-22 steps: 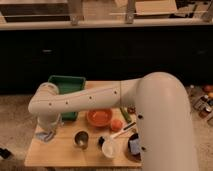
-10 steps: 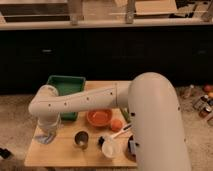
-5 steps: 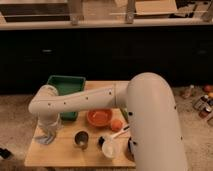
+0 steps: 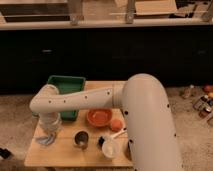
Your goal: Place towel in table surface
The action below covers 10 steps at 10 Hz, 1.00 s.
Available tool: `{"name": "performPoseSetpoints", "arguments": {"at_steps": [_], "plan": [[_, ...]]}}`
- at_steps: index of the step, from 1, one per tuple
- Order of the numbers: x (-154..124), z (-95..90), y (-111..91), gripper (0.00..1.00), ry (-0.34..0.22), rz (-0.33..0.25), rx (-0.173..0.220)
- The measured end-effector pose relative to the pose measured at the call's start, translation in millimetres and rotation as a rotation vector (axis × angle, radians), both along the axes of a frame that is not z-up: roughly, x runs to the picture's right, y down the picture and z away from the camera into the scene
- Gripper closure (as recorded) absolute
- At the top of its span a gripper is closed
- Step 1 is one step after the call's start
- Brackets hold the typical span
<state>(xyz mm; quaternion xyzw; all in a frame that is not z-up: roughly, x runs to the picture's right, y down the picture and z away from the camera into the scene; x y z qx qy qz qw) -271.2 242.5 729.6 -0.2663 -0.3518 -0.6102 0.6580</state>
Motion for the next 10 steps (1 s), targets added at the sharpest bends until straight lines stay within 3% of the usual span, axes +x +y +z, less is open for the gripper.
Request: {"name": "performPoseSetpoints", "arguments": {"at_steps": [6, 10], "plan": [[-2, 14.7, 13, 0.97, -0.043, -0.066, -0.109], [-4, 17.8, 17, 0.97, -0.109, -0.127, -0.126]]}}
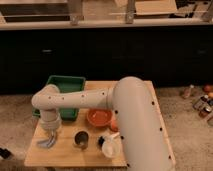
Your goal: Place towel in table surface
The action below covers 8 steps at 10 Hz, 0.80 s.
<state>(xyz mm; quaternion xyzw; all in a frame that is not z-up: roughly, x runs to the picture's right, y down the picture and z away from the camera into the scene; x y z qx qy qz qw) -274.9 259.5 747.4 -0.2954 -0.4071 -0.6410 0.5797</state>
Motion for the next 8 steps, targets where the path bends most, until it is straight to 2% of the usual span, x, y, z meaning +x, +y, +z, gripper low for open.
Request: {"name": "performPoseSetpoints", "arguments": {"at_steps": [4, 5, 8], "plan": [[-6, 1.8, 8, 0.97, -0.062, -0.077, -0.036], [-10, 1.1, 9, 0.91, -0.078, -0.097, -0.044], [-13, 0.0, 11, 0.63, -0.106, -0.129, -0.041]]}}
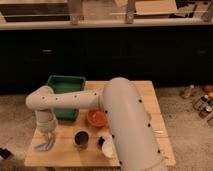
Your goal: Place towel in table surface
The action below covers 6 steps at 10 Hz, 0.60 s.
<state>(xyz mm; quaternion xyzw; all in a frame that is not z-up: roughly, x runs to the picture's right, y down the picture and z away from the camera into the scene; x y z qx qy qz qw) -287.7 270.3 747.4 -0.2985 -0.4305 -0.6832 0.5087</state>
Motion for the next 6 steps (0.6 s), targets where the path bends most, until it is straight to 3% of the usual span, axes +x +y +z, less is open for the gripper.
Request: {"name": "performPoseSetpoints", "arguments": {"at_steps": [4, 6], "plan": [[-1.3, -1.8, -1.2, 0.23, -0.04, -0.011, 0.005], [-1.5, -3.0, -2.4, 0.2, -0.05, -0.01, 0.009]]}}
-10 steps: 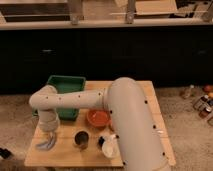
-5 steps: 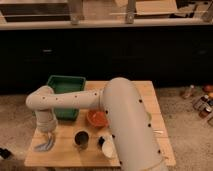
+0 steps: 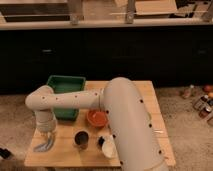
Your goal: Place towel in table surface
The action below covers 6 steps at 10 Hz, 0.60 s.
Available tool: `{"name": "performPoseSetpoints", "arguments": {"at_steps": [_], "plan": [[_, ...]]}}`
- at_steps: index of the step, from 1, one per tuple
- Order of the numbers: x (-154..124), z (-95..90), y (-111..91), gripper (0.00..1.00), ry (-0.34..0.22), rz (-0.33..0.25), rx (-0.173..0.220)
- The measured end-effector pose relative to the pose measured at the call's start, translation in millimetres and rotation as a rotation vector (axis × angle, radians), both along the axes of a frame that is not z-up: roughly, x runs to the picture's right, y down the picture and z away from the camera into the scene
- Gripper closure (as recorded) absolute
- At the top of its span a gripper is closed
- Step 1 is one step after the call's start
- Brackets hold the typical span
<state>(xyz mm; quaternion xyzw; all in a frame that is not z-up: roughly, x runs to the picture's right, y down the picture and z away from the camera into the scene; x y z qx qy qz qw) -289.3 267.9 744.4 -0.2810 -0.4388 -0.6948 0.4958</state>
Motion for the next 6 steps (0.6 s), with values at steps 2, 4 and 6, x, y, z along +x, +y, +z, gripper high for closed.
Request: {"name": "performPoseSetpoints", "arguments": {"at_steps": [2, 4, 6], "plan": [[1.7, -1.6, -2.3, 0.2, -0.002, 0.003, 0.009], [3.8, -2.7, -5.7, 0.2, 0.002, 0.009, 0.024], [6.2, -4.3, -11.0, 0.2, 0.003, 0.021, 0.045]]}}
